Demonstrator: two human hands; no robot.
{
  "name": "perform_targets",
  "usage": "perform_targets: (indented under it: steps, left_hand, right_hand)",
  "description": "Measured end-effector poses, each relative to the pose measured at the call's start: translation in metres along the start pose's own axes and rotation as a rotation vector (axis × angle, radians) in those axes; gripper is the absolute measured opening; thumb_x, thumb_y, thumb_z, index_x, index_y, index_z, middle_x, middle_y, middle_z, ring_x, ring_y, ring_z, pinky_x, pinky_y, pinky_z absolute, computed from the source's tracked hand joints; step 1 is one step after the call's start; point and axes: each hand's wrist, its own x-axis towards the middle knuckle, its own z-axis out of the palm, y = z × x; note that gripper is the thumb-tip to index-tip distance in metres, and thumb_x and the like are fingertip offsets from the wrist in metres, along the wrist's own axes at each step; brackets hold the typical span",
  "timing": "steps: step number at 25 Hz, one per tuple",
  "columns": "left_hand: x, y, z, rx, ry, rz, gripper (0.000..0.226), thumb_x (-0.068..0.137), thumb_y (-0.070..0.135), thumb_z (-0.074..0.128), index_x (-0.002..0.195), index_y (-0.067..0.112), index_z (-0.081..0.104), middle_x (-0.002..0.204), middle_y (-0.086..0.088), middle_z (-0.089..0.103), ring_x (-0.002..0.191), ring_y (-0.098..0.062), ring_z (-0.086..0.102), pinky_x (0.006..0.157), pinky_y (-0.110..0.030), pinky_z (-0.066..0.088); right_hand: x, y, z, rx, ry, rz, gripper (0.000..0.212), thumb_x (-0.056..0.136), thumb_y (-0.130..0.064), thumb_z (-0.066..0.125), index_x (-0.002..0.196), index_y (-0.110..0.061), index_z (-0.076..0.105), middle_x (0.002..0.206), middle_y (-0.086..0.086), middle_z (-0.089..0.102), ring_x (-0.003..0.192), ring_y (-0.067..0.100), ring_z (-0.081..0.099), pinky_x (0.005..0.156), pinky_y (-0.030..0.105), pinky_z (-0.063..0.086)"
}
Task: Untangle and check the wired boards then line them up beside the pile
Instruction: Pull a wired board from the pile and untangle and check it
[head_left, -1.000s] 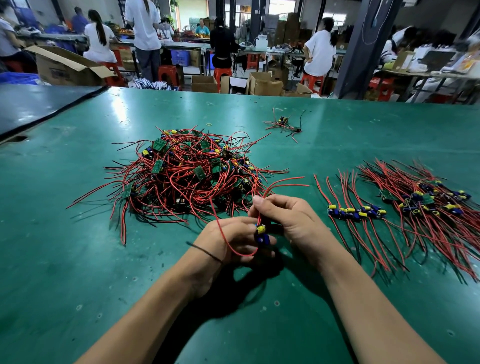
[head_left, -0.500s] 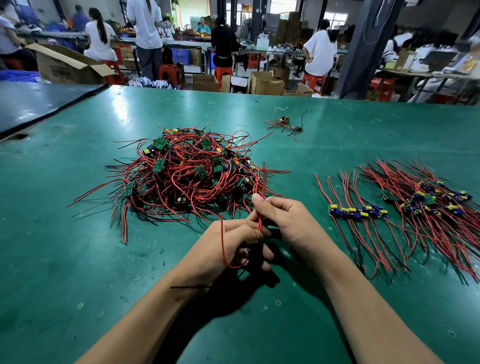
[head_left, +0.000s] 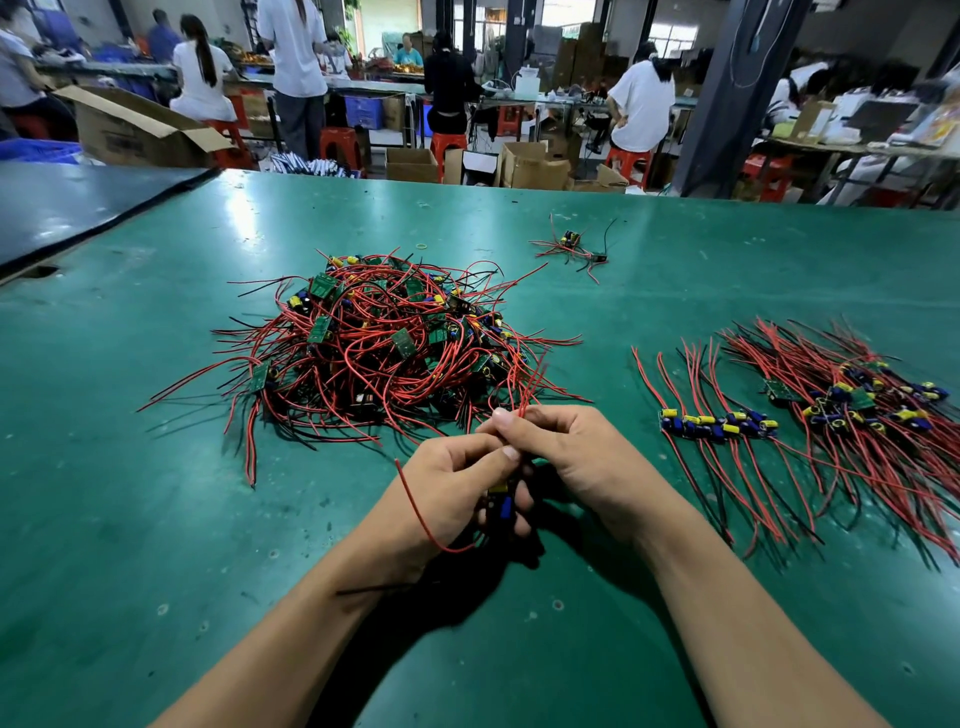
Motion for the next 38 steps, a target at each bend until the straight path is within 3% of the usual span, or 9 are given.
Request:
perform_targets:
  steps: [8,12,15,18,22,27,30,35,38]
  left_hand:
    - [-0.007,0.005,0.003,0.045,-0.126,-0.006,0.026,0.098,0.009,0.049,0.078,0.003,0.063,0.059,-0.011,0.061,0.046,-0.022,0.057,0.051,-0.025,0.05]
    - [-0.006,0.003,0.004,0.09,-0.117,0.001,0.025,0.099,0.01,0.05,0.078,0.004,0.063,0.059,-0.012,0.061,0.049,-0.022,0.057,0.057,-0.03,0.048]
    - [-0.006,0.002,0.004,0.115,-0.093,0.011,0.026,0.1,0.009,0.048,0.079,0.004,0.062,0.057,-0.009,0.062,0.046,-0.02,0.058,0.052,-0.026,0.048]
    - [-0.005,0.0,0.005,0.052,-0.035,0.012,0.027,0.101,0.011,0.045,0.08,0.003,0.059,0.055,-0.006,0.06,0.04,-0.018,0.057,0.043,-0.022,0.047]
    - [-0.003,0.001,0.002,0.008,0.02,0.039,0.027,0.101,0.01,0.045,0.078,0.001,0.056,0.053,-0.007,0.06,0.036,-0.017,0.054,0.038,-0.02,0.044]
    - [-0.007,0.001,0.002,0.12,-0.114,0.027,0.027,0.099,0.013,0.051,0.077,0.006,0.064,0.055,-0.007,0.062,0.041,-0.018,0.055,0.043,-0.021,0.044]
    - [-0.009,0.004,0.003,0.194,-0.163,0.041,0.028,0.099,0.014,0.052,0.075,0.01,0.066,0.057,-0.006,0.063,0.044,-0.017,0.055,0.047,-0.022,0.043]
    - [-0.011,0.007,0.004,0.232,-0.179,0.036,0.027,0.098,0.015,0.054,0.074,0.012,0.067,0.057,-0.003,0.064,0.046,-0.015,0.054,0.051,-0.025,0.042]
    - [-0.011,0.006,0.005,0.246,-0.133,0.045,0.027,0.098,0.013,0.053,0.075,0.01,0.066,0.056,-0.004,0.064,0.048,-0.018,0.054,0.053,-0.026,0.043]
  right_hand:
    - [0.003,-0.011,0.0,0.06,0.283,0.058,0.048,0.094,-0.049,0.06,0.062,-0.017,0.075,0.067,0.003,0.07,0.052,0.011,0.061,0.042,0.021,0.044]
    - [0.003,-0.013,-0.002,0.273,0.224,0.185,0.057,0.096,-0.048,0.056,0.049,-0.018,0.068,0.058,0.002,0.063,0.049,0.012,0.059,0.045,0.025,0.046]
    - [0.004,-0.011,0.0,0.241,0.203,0.173,0.054,0.093,-0.052,0.058,0.053,-0.018,0.071,0.063,0.001,0.066,0.052,0.011,0.061,0.045,0.023,0.045]
    - [0.002,-0.008,0.003,0.14,0.125,0.097,0.045,0.082,-0.057,0.066,0.077,-0.015,0.079,0.075,0.006,0.072,0.053,0.016,0.063,0.044,0.023,0.048]
    - [-0.001,-0.001,0.009,0.051,-0.033,0.073,0.041,0.09,-0.048,0.067,0.1,-0.009,0.076,0.056,0.018,0.056,0.038,0.025,0.056,0.041,0.025,0.048]
    - [0.002,-0.005,0.008,0.034,0.174,0.099,0.044,0.093,-0.05,0.062,0.079,-0.012,0.079,0.067,0.008,0.069,0.041,0.016,0.056,0.039,0.023,0.044]
    - [0.004,-0.011,0.002,0.106,0.27,0.096,0.052,0.098,-0.048,0.054,0.065,-0.014,0.077,0.072,0.005,0.073,0.055,0.011,0.064,0.049,0.023,0.045]
    - [0.002,-0.02,-0.003,0.502,0.19,0.193,0.062,0.101,-0.044,0.048,0.052,-0.014,0.07,0.059,0.003,0.063,0.049,0.015,0.061,0.048,0.024,0.05]
    - [0.003,-0.019,-0.005,0.532,0.166,0.186,0.06,0.1,-0.047,0.049,0.055,-0.014,0.071,0.061,0.004,0.064,0.051,0.016,0.061,0.048,0.025,0.052]
